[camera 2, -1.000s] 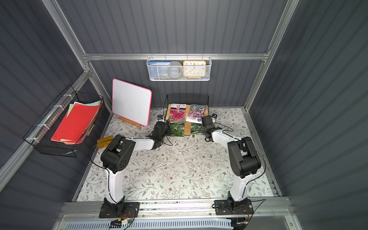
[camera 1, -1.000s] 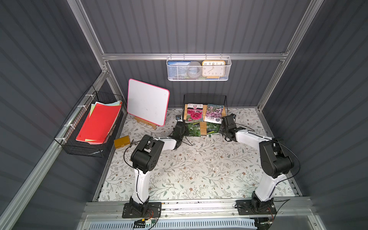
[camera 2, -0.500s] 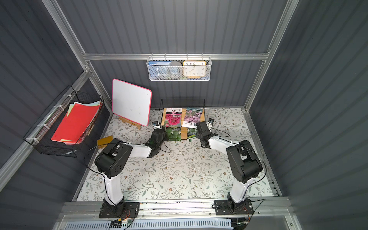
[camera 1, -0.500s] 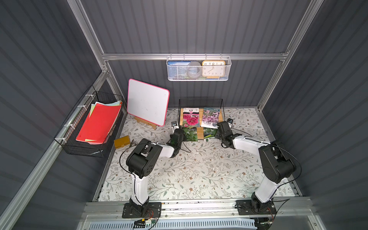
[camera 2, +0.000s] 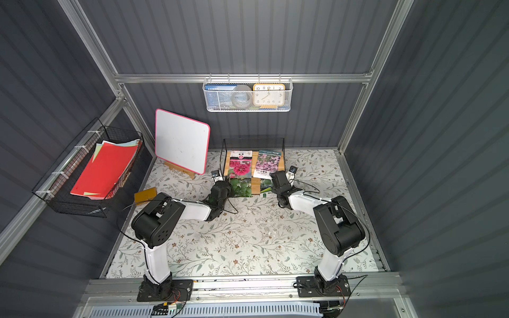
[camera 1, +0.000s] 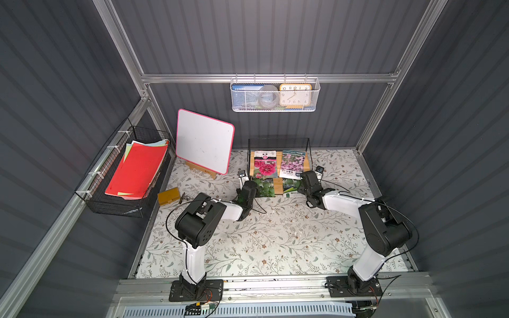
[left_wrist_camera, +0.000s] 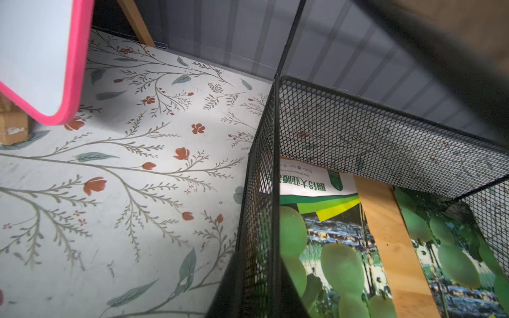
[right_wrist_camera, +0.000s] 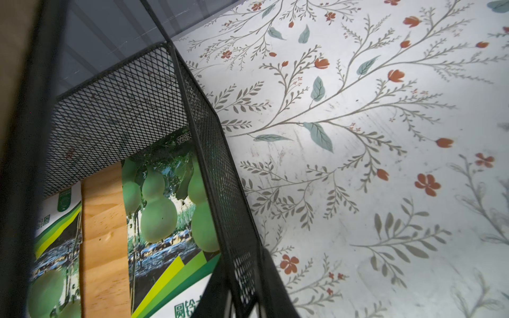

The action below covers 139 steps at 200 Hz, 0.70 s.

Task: Take the seed bag off the shelf
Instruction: Move the shelf to the center of the board.

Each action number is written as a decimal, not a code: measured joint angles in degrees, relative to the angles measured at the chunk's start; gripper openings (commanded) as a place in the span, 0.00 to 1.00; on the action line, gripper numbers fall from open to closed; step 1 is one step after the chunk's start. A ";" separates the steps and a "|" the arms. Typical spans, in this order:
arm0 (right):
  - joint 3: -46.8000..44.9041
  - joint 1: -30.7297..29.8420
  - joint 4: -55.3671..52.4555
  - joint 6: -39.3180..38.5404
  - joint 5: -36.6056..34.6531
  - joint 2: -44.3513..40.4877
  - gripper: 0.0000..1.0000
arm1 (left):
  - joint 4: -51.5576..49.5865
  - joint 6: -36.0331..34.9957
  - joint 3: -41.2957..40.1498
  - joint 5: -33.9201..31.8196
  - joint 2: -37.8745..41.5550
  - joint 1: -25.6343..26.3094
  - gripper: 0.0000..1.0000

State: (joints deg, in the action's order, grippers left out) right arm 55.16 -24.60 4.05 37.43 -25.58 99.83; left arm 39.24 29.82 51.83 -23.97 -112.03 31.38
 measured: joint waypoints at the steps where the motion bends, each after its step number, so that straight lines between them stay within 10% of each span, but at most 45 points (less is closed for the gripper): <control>1: 0.02 0.00 -0.02 0.00 0.00 0.02 0.00 | 0.00 0.00 0.00 0.00 0.00 0.00 0.03; 139: 4.68 0.55 -1.05 0.85 -0.94 3.91 0.00 | -1.88 6.80 0.70 0.68 0.00 0.72 0.42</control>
State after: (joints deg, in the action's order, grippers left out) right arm 59.83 -24.05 3.01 38.28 -26.52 103.74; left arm 37.36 36.62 52.53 -23.29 -112.03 32.10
